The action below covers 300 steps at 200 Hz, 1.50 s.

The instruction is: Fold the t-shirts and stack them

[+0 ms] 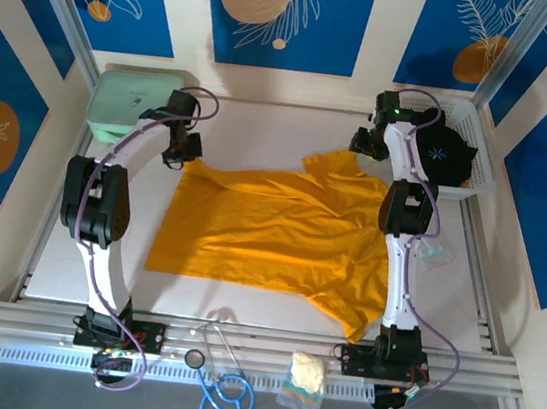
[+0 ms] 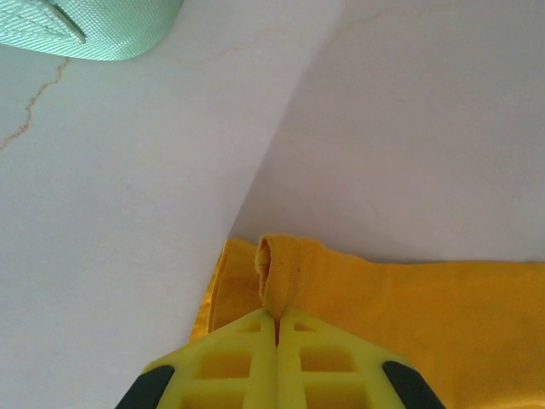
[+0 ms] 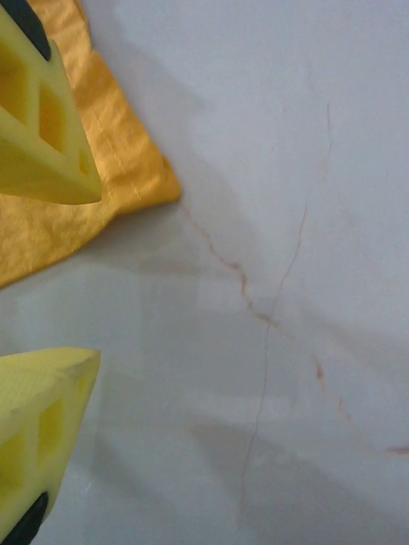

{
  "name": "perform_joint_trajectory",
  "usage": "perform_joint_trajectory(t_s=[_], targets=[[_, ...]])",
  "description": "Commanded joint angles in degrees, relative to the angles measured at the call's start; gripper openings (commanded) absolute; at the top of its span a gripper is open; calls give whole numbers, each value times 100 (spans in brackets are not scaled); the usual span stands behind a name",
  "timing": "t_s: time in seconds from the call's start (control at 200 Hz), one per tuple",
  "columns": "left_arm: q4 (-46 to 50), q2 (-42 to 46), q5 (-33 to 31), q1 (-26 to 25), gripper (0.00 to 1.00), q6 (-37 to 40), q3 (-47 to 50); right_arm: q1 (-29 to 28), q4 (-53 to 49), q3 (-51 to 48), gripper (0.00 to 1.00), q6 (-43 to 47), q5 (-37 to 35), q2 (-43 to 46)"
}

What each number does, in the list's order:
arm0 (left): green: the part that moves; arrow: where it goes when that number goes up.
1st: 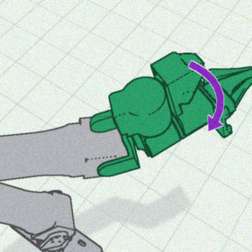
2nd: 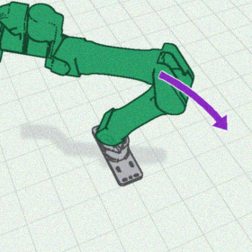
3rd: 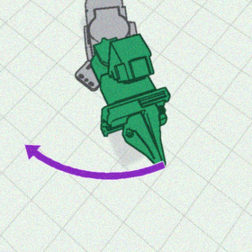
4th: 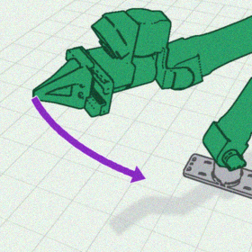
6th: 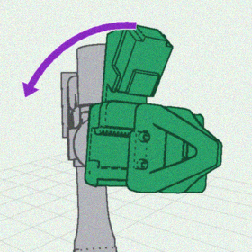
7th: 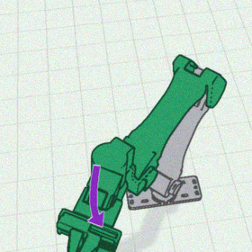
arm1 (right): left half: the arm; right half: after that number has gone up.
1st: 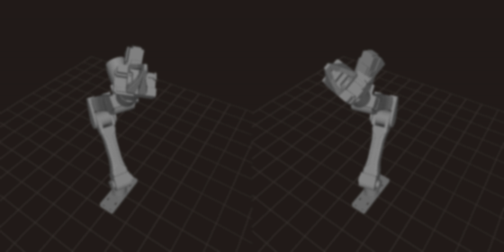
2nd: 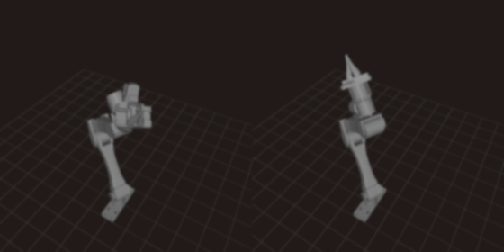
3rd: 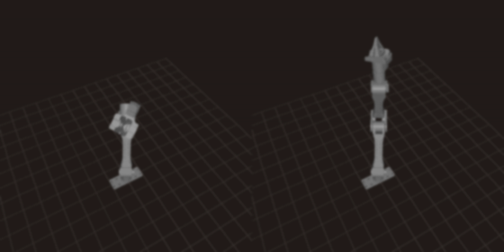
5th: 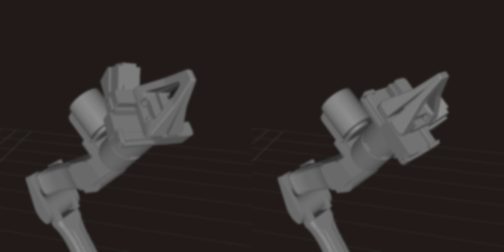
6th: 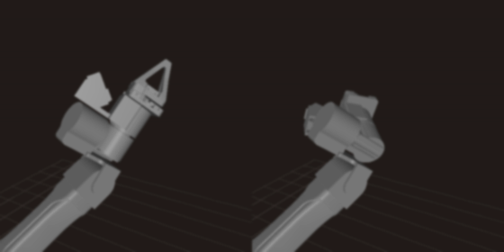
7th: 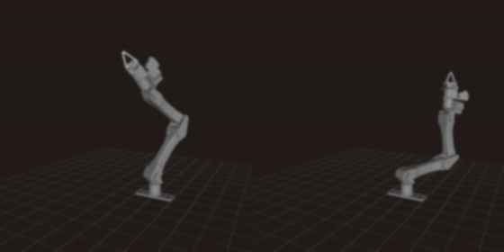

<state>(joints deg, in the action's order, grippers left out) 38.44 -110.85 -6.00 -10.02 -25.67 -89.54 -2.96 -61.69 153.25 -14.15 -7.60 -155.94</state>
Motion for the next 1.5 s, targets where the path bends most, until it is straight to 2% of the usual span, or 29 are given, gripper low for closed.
perform_joint_trajectory(t_s=[0.0,0.185,0.325,0.615,0.731,0.961,1.026,1.071,1.171,1.321,1.496], targets=[[-16,-125,125,19,0,-78,-73,-106,-38,318,49,-2,335,-200],[-40,-161,152,5,0,-70,-66,-291,-47,311,49,76,298,-229],[-55,-200,186,0,0,-73,-72,-469,-299,411,49,170,-271,-327],[-73,-288,257,-8,0,-18,-73,-352,-632,455,48,-138,-611,-385],[-90,-329,265,-7,0,-4,-51,-370,-736,458,41,-132,-653,-419],[-178,-380,363,-5,0,-48,27,-411,-903,464,21,-99,-574,-490],[-196,-352,367,-5,0,-44,66,-421,-944,477,12,-79,-519,-514],[-204,-320,365,-9,0,-43,106,-425,-974,476,0,-68,-510,-517],[-229,-213,360,-6,0,-34,186,-496,-1017,456,0,18,-696,-486],[-219,125,514,-8,0,-17,205,-570,-1000,406,0,71,-803,47],[39,1015,574,-24,0,19,-27,-577,-542,-299,0,-71,-659,1753]])
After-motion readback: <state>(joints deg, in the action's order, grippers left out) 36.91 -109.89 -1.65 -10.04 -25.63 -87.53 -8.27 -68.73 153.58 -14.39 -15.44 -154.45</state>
